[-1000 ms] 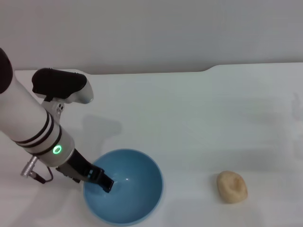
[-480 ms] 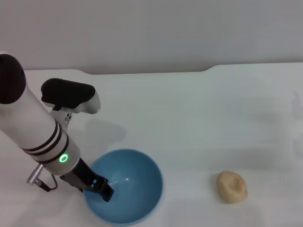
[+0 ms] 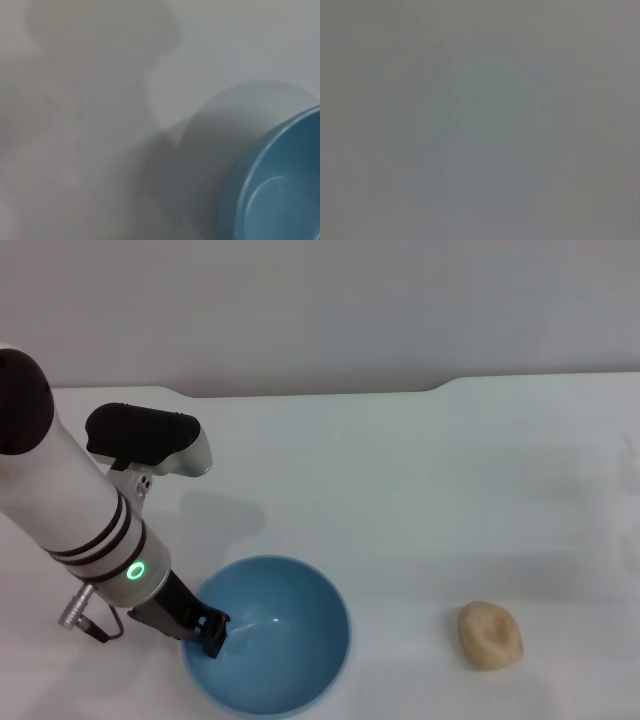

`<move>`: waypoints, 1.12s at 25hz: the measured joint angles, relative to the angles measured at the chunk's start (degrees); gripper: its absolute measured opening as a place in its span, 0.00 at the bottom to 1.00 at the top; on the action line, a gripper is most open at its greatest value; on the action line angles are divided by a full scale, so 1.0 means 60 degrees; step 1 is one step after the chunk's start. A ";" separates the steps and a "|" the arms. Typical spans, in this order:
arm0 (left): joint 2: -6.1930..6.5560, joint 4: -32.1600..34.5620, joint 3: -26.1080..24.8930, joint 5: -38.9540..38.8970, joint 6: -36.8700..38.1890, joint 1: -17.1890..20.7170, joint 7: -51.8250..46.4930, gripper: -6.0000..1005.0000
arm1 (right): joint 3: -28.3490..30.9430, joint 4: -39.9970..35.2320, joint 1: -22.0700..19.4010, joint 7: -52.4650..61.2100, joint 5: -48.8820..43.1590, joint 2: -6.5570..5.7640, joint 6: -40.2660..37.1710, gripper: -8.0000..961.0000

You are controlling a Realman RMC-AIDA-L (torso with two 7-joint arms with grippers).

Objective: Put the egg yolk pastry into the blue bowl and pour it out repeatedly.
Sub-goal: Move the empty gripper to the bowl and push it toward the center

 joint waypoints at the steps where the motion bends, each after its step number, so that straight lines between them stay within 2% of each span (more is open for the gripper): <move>1: 0.0001 -0.0006 0.0009 0.0000 0.0006 0.0000 -0.0020 0.45 | 0.0010 0.0006 0.0003 0.0029 0.0004 0.0000 -0.0002 0.35; 8: 0.0003 -0.0013 0.0016 -0.0010 0.0082 -0.0030 -0.0064 0.15 | 0.0015 -0.0039 0.0161 0.1064 0.0021 0.0000 -0.0063 0.35; 11: 0.0004 0.0001 0.0004 -0.0010 0.0082 -0.0030 -0.0087 0.04 | 0.0073 -0.0139 0.0255 0.2129 0.0030 -0.0001 -0.0056 0.35; 17: 0.0004 -0.0067 0.0002 -0.0004 0.0063 -0.0030 -0.0220 0.01 | -0.0093 -0.0947 0.0495 0.6424 -0.0157 -0.0014 0.0573 0.35; 19: 0.0006 -0.0083 0.0002 -0.0024 0.0060 -0.0061 -0.0248 0.01 | -0.0483 -0.1329 0.0562 0.7835 -0.0184 -0.0077 0.0986 0.35; 20: 0.0009 -0.0088 0.0002 -0.0047 0.0059 -0.0085 -0.0267 0.01 | -0.1222 -0.1749 0.0573 0.9484 -0.0259 -0.0186 0.1487 0.35; 21: 0.0014 -0.0092 0.0002 -0.0068 0.0058 -0.0119 -0.0282 0.01 | -0.1222 -0.1749 0.0573 0.9484 -0.0259 -0.0186 0.1487 0.35; 22: 0.0017 -0.0093 0.0002 -0.0084 0.0057 -0.0145 -0.0290 0.01 | -0.1620 -0.1935 0.0574 1.0349 -0.0389 -0.0254 0.1746 0.35; 24: 0.0018 -0.0095 0.0002 -0.0093 0.0061 -0.0207 -0.0301 0.01 | -0.2544 -0.2260 0.0597 1.2300 -0.1072 -0.0537 0.2255 0.35; 28: 0.0018 -0.0099 -0.0075 -0.0099 0.0266 -0.0325 -0.0319 0.01 | -0.3575 -0.2534 0.0768 1.5434 -0.3257 -0.1059 0.2562 0.35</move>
